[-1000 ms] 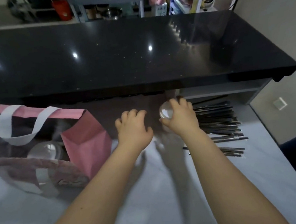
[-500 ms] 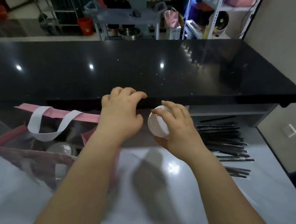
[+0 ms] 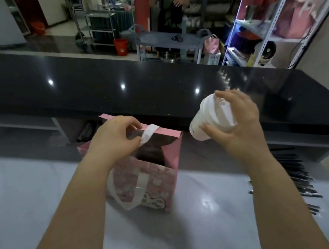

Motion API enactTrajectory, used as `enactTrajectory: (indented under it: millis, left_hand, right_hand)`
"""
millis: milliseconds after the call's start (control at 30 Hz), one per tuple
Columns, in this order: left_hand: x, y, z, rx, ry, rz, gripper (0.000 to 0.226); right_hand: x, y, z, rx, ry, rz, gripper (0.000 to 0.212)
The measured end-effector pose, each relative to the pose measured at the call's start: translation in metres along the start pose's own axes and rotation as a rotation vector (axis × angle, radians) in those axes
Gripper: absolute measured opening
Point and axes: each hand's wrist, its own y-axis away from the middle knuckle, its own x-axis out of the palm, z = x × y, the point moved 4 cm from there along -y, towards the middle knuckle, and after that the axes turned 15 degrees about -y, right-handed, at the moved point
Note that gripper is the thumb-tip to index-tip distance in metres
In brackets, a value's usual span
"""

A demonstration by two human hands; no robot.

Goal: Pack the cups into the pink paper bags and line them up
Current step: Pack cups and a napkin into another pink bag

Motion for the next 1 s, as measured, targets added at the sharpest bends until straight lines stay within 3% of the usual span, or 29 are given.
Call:
enactTrajectory:
  millis: [200, 433, 600, 800, 1000]
  left_hand:
    - [-0.004, -0.008, 0.033, 0.137, -0.008, 0.187, 0.026]
    - [0.002, -0.013, 0.033, 0.491, -0.083, 0.364, 0.096]
    - [0.021, -0.012, 0.048, 0.558, -0.253, 0.433, 0.137]
    - [0.036, -0.003, 0.046, 0.608, -0.298, 0.469, 0.146]
    - [0.028, 0.002, 0.041, 0.644, -0.316, 0.438, 0.145]
  right_hand:
    - [0.054, -0.006, 0.058, -0.006, -0.123, 0.05, 0.064]
    - [0.128, 0.008, 0.061, 0.152, 0.018, 0.195, 0.065]
    - [0.142, 0.032, 0.03, 0.293, 0.213, 0.321, 0.069]
    - [0.124, 0.034, 0.016, 0.381, 0.613, 0.372, 0.077]
    - [0.174, 0.04, 0.009, 0.392, 0.867, 0.635, 0.079]
